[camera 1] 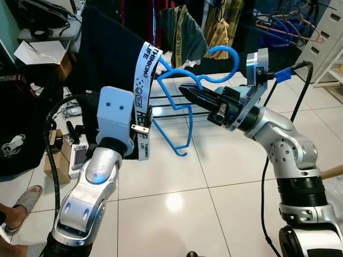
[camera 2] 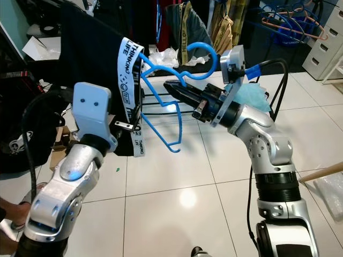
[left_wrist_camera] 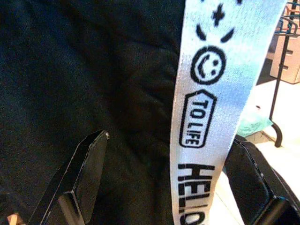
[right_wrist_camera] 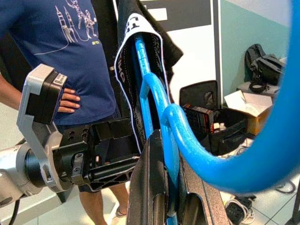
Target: Hang hanger
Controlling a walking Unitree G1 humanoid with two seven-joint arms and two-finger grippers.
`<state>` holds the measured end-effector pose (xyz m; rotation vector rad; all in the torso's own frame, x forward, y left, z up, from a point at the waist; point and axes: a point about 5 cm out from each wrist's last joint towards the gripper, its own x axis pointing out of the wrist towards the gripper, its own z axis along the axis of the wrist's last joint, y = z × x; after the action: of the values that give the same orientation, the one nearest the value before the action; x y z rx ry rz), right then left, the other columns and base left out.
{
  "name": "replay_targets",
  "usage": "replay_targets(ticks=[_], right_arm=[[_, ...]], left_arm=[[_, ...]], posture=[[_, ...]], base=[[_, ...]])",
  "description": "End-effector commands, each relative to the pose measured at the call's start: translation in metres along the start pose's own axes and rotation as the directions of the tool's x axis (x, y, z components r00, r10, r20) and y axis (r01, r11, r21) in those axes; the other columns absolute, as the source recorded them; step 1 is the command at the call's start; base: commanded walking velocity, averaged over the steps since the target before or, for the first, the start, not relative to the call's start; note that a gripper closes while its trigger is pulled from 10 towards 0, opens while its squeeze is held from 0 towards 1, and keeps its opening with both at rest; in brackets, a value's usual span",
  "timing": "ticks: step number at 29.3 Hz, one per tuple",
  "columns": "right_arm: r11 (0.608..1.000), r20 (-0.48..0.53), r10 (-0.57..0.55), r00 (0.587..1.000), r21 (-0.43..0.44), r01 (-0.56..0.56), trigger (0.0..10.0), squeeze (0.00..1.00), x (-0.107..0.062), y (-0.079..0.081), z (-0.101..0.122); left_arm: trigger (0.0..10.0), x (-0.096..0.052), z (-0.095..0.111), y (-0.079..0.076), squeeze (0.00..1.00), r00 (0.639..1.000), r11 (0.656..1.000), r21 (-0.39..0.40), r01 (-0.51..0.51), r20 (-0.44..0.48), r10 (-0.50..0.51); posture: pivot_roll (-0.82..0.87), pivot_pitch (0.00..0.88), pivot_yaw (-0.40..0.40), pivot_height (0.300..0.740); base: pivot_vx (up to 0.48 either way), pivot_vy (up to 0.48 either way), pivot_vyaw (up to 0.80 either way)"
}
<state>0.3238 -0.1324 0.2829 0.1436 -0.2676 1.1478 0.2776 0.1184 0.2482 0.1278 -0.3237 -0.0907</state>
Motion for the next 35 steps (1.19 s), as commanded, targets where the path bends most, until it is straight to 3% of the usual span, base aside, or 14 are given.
replay_targets(ticks=[1, 12, 25, 26, 27, 28, 35], right_arm=[[1.0, 0.002, -0.01, 1.0, -0.01, 0.01, 10.0, 0.0, -0.007, 0.0, 0.003], [1.0, -0.019, 0.003, 1.0, 0.009, -0.003, 10.0, 0.0, -0.005, 0.004, -0.006], [1.0, -0.029, -0.021, 0.999, 0.003, 0.021, 10.0, 0.0, -0.006, -0.001, -0.007], [0.999, -0.034, -0.037, 0.999, 0.0, 0.037, 10.0, 0.0, -0.006, -0.003, -0.007], [0.999, -0.034, -0.037, 0.999, 0.0, 0.037, 10.0, 0.0, -0.006, -0.003, -0.007], [0.999, -0.037, -0.049, 0.998, -0.003, 0.049, 10.0, 0.0, -0.007, -0.005, -0.007], [0.997, -0.037, -0.071, 0.997, -0.005, 0.071, 10.0, 0.0, -0.008, -0.007, -0.006]], left_arm=[[8.7, 0.001, -0.001, 0.013, 0.0, 0.997, 0.997, 0.038, -0.074, -0.004, 0.074], [7.6, 0.009, 0.024, 0.014, 0.0, 0.989, 0.996, 0.007, -0.09, 0.117, 0.089], [7.0, 0.005, 0.022, 0.015, 0.0, 0.989, 0.995, 0.028, -0.093, 0.115, 0.09], [4.0, 0.005, 0.023, 0.015, 0.0, 0.988, 0.995, 0.03, -0.092, 0.127, 0.088], [4.0, 0.005, 0.023, 0.015, 0.0, 0.988, 0.995, 0.03, -0.092, 0.127, 0.088], [0.0, 0.005, 0.024, 0.016, 0.0, 0.987, 0.995, 0.034, -0.09, 0.134, 0.084], [0.0, 0.004, 0.027, 0.019, 0.0, 0.984, 0.992, 0.066, -0.109, 0.15, 0.098]], posture=[[0.0, 0.156, -0.034, 0.74], [0.0, 0.153, -0.033, 0.74], [0.0, 0.148, -0.04, 0.74], [0.0, 0.149, -0.039, 0.74], [0.0, 0.149, -0.039, 0.74], [0.0, 0.15, -0.04, 0.74], [0.0, 0.155, -0.038, 0.74]], base=[[0.0, 0.0, 0.0], [0.0, 0.0, 0.0], [0.0, 0.0, 0.0], [0.0, 0.0, 0.0], [0.0, 0.0, 0.0], [0.0, 0.0, 0.0], [0.0, 0.0, 0.0]])
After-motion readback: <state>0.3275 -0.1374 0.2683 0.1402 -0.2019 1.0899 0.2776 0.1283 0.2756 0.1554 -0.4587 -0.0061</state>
